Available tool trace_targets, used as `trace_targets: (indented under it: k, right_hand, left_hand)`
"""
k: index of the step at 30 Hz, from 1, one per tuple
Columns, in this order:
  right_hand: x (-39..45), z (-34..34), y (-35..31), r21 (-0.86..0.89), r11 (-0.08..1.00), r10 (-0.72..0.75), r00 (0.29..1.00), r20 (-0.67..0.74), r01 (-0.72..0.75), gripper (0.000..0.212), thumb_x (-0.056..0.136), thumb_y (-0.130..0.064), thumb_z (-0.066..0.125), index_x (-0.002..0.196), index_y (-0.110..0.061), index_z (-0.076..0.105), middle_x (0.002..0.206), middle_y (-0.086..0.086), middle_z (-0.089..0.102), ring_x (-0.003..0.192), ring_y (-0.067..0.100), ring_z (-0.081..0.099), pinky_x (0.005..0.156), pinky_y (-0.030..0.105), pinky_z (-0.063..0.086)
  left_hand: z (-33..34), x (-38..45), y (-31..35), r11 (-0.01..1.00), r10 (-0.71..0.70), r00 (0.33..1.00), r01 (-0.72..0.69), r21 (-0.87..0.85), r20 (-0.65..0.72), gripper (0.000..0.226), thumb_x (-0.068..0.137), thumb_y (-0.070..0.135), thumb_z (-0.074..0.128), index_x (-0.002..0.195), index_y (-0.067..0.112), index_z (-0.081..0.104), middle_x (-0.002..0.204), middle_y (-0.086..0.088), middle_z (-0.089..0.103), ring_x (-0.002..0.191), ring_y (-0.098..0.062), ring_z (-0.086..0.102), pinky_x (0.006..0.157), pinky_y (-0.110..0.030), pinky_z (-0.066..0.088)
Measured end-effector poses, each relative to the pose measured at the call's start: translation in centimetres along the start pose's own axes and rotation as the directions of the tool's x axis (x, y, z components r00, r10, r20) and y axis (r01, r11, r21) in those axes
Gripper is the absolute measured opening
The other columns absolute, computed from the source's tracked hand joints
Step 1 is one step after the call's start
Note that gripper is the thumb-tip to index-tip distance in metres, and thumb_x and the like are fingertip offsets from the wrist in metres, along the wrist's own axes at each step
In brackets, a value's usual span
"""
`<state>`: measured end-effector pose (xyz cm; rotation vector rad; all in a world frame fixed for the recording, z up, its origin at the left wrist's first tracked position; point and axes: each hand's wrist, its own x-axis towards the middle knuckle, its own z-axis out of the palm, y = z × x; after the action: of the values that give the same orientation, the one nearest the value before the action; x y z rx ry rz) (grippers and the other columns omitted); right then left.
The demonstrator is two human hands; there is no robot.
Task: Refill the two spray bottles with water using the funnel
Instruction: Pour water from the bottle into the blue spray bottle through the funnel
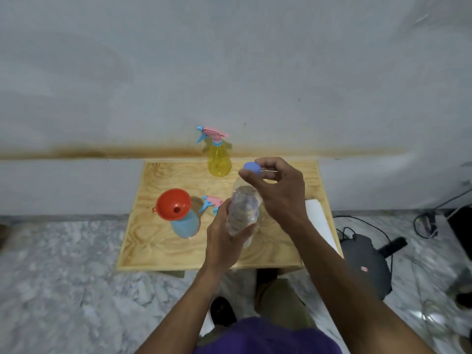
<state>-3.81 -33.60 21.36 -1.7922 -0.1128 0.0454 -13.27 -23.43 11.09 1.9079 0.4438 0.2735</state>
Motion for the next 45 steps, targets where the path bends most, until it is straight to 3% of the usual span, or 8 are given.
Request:
trace_targets:
  k: [3,8,15,19,26,33,40,45]
  right_hand:
    - [-0.6,0.1,0.1,-0.042,0.998,-0.051,0.999,0.017,0.051,0.033,0.074,-0.033,0.088,0.098,-0.014,0.074,0.089,-0.004,0.074,0.08,0.015,0.067,0.078,0.028,0.057]
    - [-0.8,0.2,0.4,-0.071,0.994,-0.074,0.994,0.08,0.08,0.02,0.083,-0.026,0.081,0.097,-0.014,0.074,0.09,-0.002,0.073,0.079,0.008,0.061,0.076,0.018,0.051]
    - [-1.0,0.2,0.1,0.002,1.0,-0.024,0.997,0.077,0.024,0.037,0.073,-0.035,0.088,0.098,-0.014,0.069,0.09,0.001,0.072,0.075,0.005,0.059,0.071,0.018,0.053]
    - [-0.8,0.3,0.4,-0.031,0.998,-0.056,0.993,0.1,0.06,0.029,0.077,-0.034,0.085,0.092,-0.013,0.073,0.088,0.0,0.074,0.078,0.006,0.06,0.074,0.017,0.051]
    - [-0.1,-0.4,0.8,-0.032,0.998,-0.047,0.95,0.308,0.06,0.019,0.091,-0.024,0.073,0.106,-0.013,0.074,0.098,-0.003,0.074,0.088,0.01,0.064,0.093,0.037,0.055]
    - [-0.3,-0.5,0.4,0.016,0.997,-0.078,0.984,0.157,0.076,0.027,0.079,-0.032,0.085,0.099,-0.016,0.077,0.095,-0.004,0.076,0.085,0.005,0.065,0.083,0.024,0.055]
    - [-0.1,-0.9,0.4,0.086,0.996,-0.046,0.938,0.344,0.017,0.036,0.095,-0.018,0.068,0.13,-0.011,0.062,0.111,0.006,0.074,0.103,0.007,0.067,0.085,0.016,0.051]
    - [-0.7,-0.3,0.1,0.12,0.991,-0.08,0.975,0.208,0.056,0.033,0.081,-0.021,0.083,0.111,-0.012,0.072,0.101,0.002,0.076,0.091,0.009,0.067,0.087,0.026,0.056]
  left_hand:
    - [-0.4,-1.2,-0.3,0.999,0.031,1.0,-0.031,0.015,-0.004,0.072,0.076,0.04,0.083,0.138,0.025,0.05,0.12,0.015,0.066,0.107,-0.005,0.063,0.088,-0.025,0.053]
    - [-1.0,-2.2,-0.3,1.0,0.012,1.0,-0.013,-0.027,-0.017,0.071,0.074,0.041,0.083,0.136,0.027,0.051,0.116,0.013,0.069,0.101,-0.004,0.067,0.079,-0.041,0.059]
    - [-1.3,-2.7,0.6,1.0,-0.008,1.0,0.008,-0.029,-0.029,0.063,0.076,0.028,0.085,0.131,0.026,0.056,0.107,0.028,0.068,0.098,0.004,0.065,0.08,-0.032,0.058]
    - [-1.3,-2.9,0.7,0.998,-0.041,0.999,0.039,-0.055,-0.032,0.067,0.073,0.031,0.086,0.132,0.029,0.056,0.109,0.027,0.068,0.1,0.004,0.065,0.081,-0.037,0.059]
    - [-1.6,-3.2,0.1,0.996,-0.064,0.997,0.061,-0.07,-0.037,0.063,0.076,0.026,0.086,0.132,0.026,0.057,0.108,0.022,0.07,0.096,0.004,0.067,0.081,-0.034,0.059]
    - [-1.7,-2.3,0.9,0.995,-0.05,0.999,0.048,-0.089,-0.021,0.067,0.074,0.032,0.086,0.134,0.026,0.057,0.113,0.023,0.069,0.106,0.002,0.065,0.089,-0.035,0.057]
    - [-2.1,-2.3,0.6,0.996,-0.049,0.998,0.046,-0.079,-0.036,0.057,0.076,0.024,0.085,0.128,0.026,0.061,0.108,0.027,0.068,0.097,0.003,0.066,0.083,-0.038,0.058]
    - [-2.0,-2.3,0.7,0.994,-0.051,0.998,0.048,-0.094,-0.035,0.058,0.076,0.026,0.085,0.127,0.032,0.059,0.109,0.025,0.069,0.101,-0.003,0.067,0.086,-0.042,0.058]
